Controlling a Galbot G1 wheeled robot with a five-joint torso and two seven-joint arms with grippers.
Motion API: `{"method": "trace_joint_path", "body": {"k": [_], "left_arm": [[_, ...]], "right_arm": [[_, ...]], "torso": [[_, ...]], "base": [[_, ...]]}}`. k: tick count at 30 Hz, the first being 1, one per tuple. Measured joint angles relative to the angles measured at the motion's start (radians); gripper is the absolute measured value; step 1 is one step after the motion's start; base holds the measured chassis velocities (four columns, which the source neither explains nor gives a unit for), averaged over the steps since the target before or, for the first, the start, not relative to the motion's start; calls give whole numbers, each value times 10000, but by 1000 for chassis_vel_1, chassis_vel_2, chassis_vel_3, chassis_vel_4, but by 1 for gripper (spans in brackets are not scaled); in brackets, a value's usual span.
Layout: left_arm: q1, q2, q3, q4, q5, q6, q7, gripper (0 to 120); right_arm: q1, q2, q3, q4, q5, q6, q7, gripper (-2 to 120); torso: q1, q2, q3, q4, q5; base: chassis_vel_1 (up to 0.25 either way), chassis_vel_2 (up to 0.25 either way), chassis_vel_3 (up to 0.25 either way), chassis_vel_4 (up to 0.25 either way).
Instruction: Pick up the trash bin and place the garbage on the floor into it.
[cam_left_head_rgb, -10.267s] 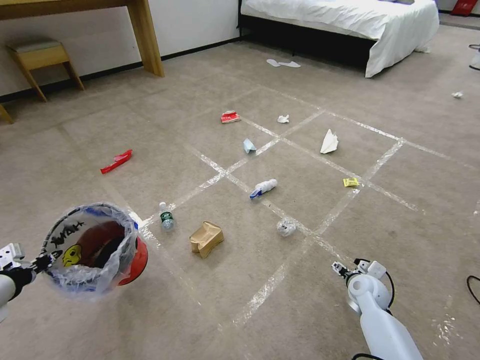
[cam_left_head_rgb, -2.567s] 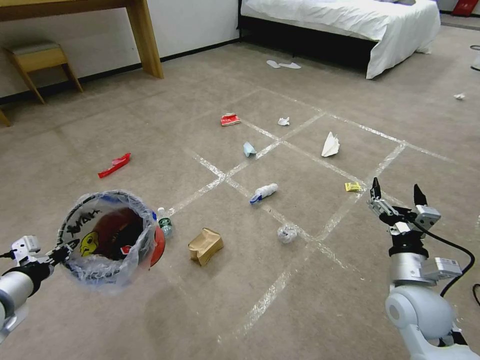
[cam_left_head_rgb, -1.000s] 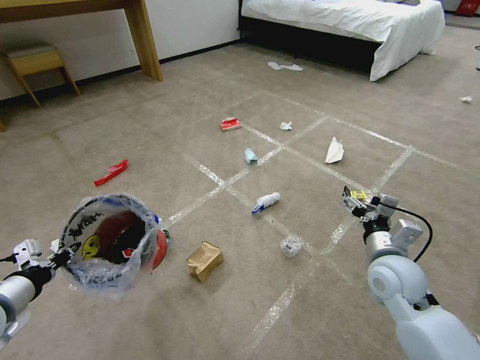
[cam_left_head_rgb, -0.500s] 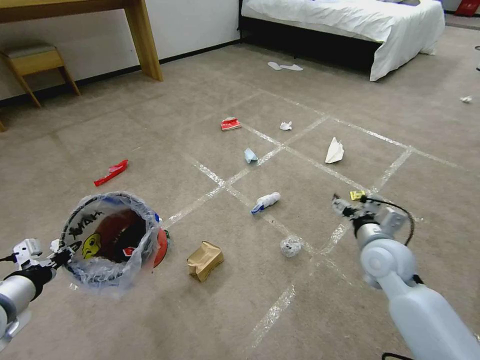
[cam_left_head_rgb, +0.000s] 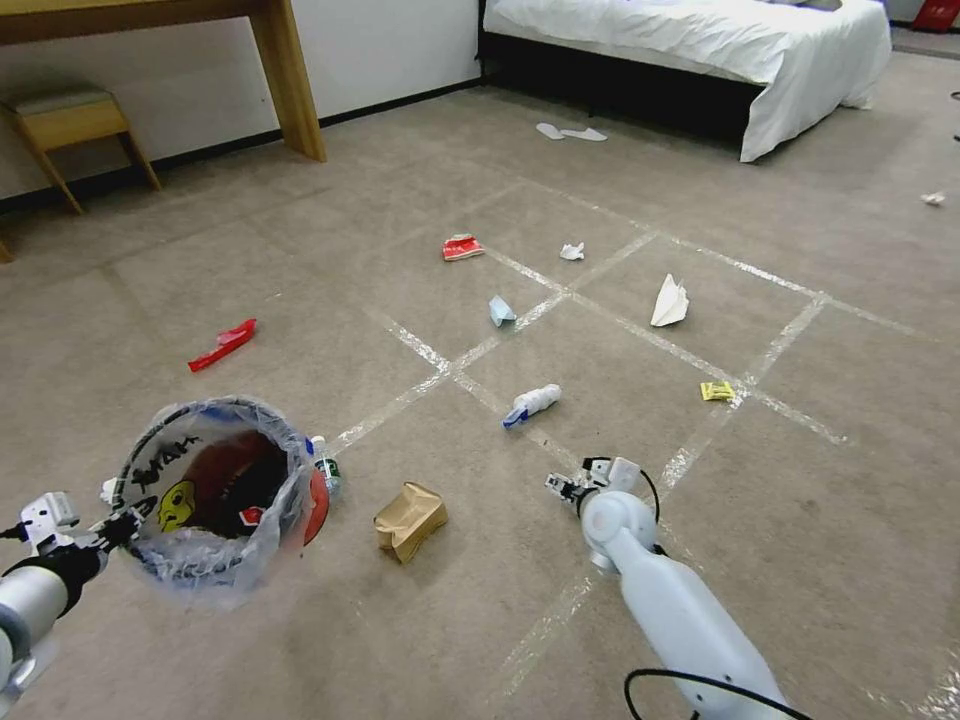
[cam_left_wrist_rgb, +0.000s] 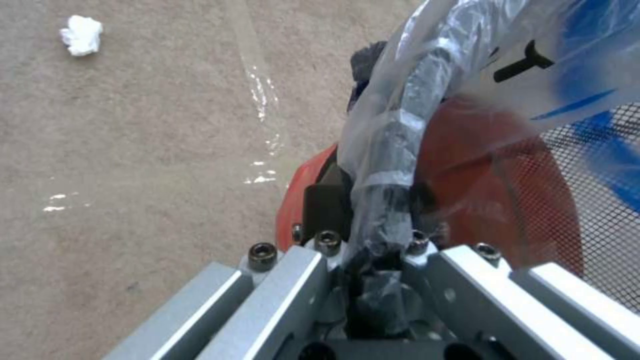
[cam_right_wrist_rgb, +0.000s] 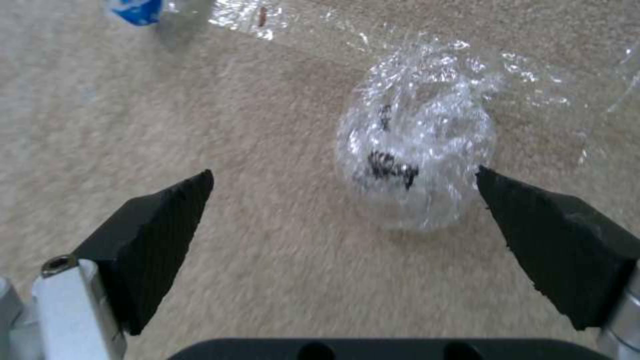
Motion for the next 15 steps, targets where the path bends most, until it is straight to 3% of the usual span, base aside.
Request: {"method": "trace_joint_path", "body": {"k": [11, 15], "left_arm": [[-1, 8, 8, 109, 46, 0, 46, 0], [36, 4, 16, 92, 61, 0, 66, 0]], "right_arm": [[405, 303, 0, -1567, -771, 316, -304, 99], [628, 444, -13, -2044, -923, 458, -473, 90]], "torso": [[0, 0, 0, -2, 1], [0, 0, 0, -1, 1]], "base": [[0, 0, 0, 0], [0, 0, 0, 0]]}}
